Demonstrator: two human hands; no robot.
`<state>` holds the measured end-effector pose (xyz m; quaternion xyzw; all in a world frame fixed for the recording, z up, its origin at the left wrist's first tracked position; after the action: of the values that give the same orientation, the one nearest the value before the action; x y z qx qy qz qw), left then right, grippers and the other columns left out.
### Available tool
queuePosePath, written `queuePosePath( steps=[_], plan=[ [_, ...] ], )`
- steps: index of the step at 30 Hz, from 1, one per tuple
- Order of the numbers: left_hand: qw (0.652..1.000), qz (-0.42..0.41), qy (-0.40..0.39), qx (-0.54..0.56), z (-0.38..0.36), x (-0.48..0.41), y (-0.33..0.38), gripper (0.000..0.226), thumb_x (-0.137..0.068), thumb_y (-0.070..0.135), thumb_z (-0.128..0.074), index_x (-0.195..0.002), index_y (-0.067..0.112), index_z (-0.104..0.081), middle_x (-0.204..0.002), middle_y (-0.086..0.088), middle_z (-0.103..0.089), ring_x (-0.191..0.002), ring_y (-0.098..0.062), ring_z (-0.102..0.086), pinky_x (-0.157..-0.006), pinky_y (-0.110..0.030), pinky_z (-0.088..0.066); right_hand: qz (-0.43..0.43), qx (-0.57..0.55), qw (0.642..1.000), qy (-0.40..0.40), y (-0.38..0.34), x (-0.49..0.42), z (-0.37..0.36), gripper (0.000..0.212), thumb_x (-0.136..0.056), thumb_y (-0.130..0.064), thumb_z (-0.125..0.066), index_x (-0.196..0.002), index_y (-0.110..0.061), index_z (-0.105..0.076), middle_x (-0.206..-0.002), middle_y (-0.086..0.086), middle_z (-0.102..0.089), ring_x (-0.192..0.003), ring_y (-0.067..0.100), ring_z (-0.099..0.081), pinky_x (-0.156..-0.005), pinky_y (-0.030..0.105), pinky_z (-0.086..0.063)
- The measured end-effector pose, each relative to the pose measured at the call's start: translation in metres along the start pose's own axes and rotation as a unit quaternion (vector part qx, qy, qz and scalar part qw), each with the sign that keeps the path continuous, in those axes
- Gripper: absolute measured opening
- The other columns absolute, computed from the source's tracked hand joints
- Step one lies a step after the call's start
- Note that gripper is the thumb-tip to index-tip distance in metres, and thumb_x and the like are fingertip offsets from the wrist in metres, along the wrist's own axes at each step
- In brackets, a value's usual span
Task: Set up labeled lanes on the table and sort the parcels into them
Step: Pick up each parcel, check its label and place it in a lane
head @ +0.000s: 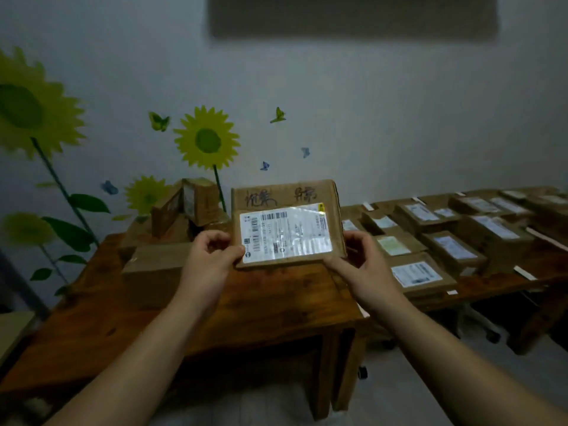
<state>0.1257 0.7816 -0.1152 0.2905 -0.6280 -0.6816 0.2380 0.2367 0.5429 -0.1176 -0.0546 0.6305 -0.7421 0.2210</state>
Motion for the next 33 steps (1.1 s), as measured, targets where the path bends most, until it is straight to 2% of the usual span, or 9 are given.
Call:
queuePosePath(
  steps=[3, 8, 12, 14, 16, 18, 22, 29, 33],
  plan=[
    [0.998, -0.019, -0.050, 0.034, -0.024, -0.035, 0.010, 0.046, -0.083, -0.010, -0.059, -0.121, 0.015, -0.050, -0.078, 0.002, -0.054, -0.063, 0.001, -0.062, -0.053, -0.012, -0.050, -0.008, -0.003, 0.999, 0.041, -0.002, -0.026, 0.007, 0.034, -0.084, -0.021, -0.070, -0.102, -0.037, -0.046, -0.120, -0.008, -0.056, -0.116, 0.012, -0.053, -0.101, 0.039, -0.046],
    [0.993, -0.042, -0.108, 0.022, -0.071, -0.066, 0.022, 0.049, -0.086, -0.007, -0.058, -0.132, 0.009, -0.051, -0.088, 0.006, -0.060, -0.079, 0.000, -0.058, -0.061, -0.005, -0.050, -0.019, 0.006, 0.995, 0.102, 0.003, -0.049, 0.035, 0.028, -0.088, -0.021, -0.066, -0.105, -0.033, -0.047, -0.109, -0.015, -0.057, -0.109, 0.008, -0.056, -0.090, 0.029, -0.050],
    [0.988, -0.055, -0.143, 0.019, -0.110, -0.077, 0.028, 0.048, -0.086, -0.004, -0.059, -0.130, 0.013, -0.052, -0.094, 0.013, -0.059, -0.097, -0.011, -0.061, -0.071, -0.014, -0.050, -0.026, 0.017, 0.990, 0.135, 0.011, -0.058, 0.063, 0.026, -0.089, -0.022, -0.064, -0.106, -0.033, -0.047, -0.108, -0.016, -0.057, -0.105, 0.004, -0.057, -0.074, 0.017, -0.048],
    [0.986, -0.066, -0.156, 0.012, -0.131, -0.077, 0.032, 0.047, -0.088, 0.000, -0.059, -0.131, 0.018, -0.052, -0.095, 0.017, -0.057, -0.093, -0.003, -0.059, -0.069, -0.015, -0.049, -0.027, 0.014, 0.989, 0.148, 0.018, -0.064, 0.081, 0.027, -0.089, -0.024, -0.063, -0.106, -0.036, -0.046, -0.110, -0.015, -0.057, -0.107, 0.006, -0.056, -0.078, 0.020, -0.049],
    [0.983, -0.068, -0.172, -0.003, -0.156, -0.075, 0.031, 0.047, -0.089, 0.005, -0.059, -0.132, 0.023, -0.050, -0.099, 0.018, -0.055, -0.089, 0.001, -0.055, -0.066, -0.015, -0.049, -0.035, 0.019, 0.986, 0.160, 0.026, -0.066, 0.101, 0.035, -0.090, -0.026, -0.062, -0.118, -0.036, -0.044, -0.120, -0.012, -0.055, -0.114, 0.011, -0.054, -0.090, 0.033, -0.051],
    [0.978, -0.054, -0.203, -0.004, -0.191, -0.070, 0.030, 0.051, -0.091, 0.009, -0.058, -0.136, 0.030, -0.046, -0.114, 0.012, -0.055, -0.100, -0.004, -0.054, -0.075, -0.019, -0.050, -0.034, 0.031, 0.984, 0.170, 0.032, -0.067, 0.126, 0.049, -0.090, -0.028, -0.062, -0.132, -0.036, -0.038, -0.130, -0.009, -0.051, -0.120, 0.014, -0.050, -0.100, 0.041, -0.047],
    [0.964, -0.032, -0.263, 0.007, -0.283, -0.049, 0.026, 0.053, -0.093, 0.010, -0.054, -0.138, 0.034, -0.041, -0.119, 0.009, -0.052, -0.112, -0.016, -0.055, -0.092, -0.037, -0.051, -0.030, 0.013, 0.984, 0.176, 0.047, -0.059, 0.199, 0.055, -0.092, -0.020, -0.060, -0.137, -0.036, -0.033, -0.115, -0.020, -0.050, -0.117, 0.011, -0.051, -0.101, 0.037, -0.045],
    [0.932, -0.033, -0.361, 0.006, -0.491, 0.016, 0.026, 0.050, -0.093, 0.014, -0.056, -0.136, 0.034, -0.043, -0.120, 0.008, -0.058, -0.106, -0.013, -0.060, -0.087, -0.034, -0.053, -0.043, 0.062, 0.958, 0.276, 0.088, -0.034, 0.401, 0.051, -0.088, -0.031, -0.064, -0.126, -0.052, -0.036, -0.140, -0.008, -0.046, -0.124, 0.012, -0.049, -0.103, 0.044, -0.045],
    [0.909, -0.009, -0.417, -0.001, -0.597, 0.052, 0.022, 0.049, -0.092, 0.018, -0.058, -0.133, 0.040, -0.044, -0.125, 0.005, -0.057, -0.111, -0.016, -0.057, -0.090, -0.037, -0.052, -0.067, 0.072, 0.941, 0.323, 0.110, -0.016, 0.499, 0.050, -0.090, -0.031, -0.062, -0.126, -0.050, -0.034, -0.131, -0.015, -0.048, -0.119, 0.009, -0.049, -0.089, 0.028, -0.045]
  ],
)
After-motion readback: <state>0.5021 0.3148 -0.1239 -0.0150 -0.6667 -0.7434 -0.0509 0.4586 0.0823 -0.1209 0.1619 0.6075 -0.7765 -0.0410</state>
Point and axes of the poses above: each hand's wrist, its own x-axis away from the middle knuckle, its own z-axis out of the back of the hand, y = z × x, the point moved 9 cm from there along -x, towards the middle knuckle
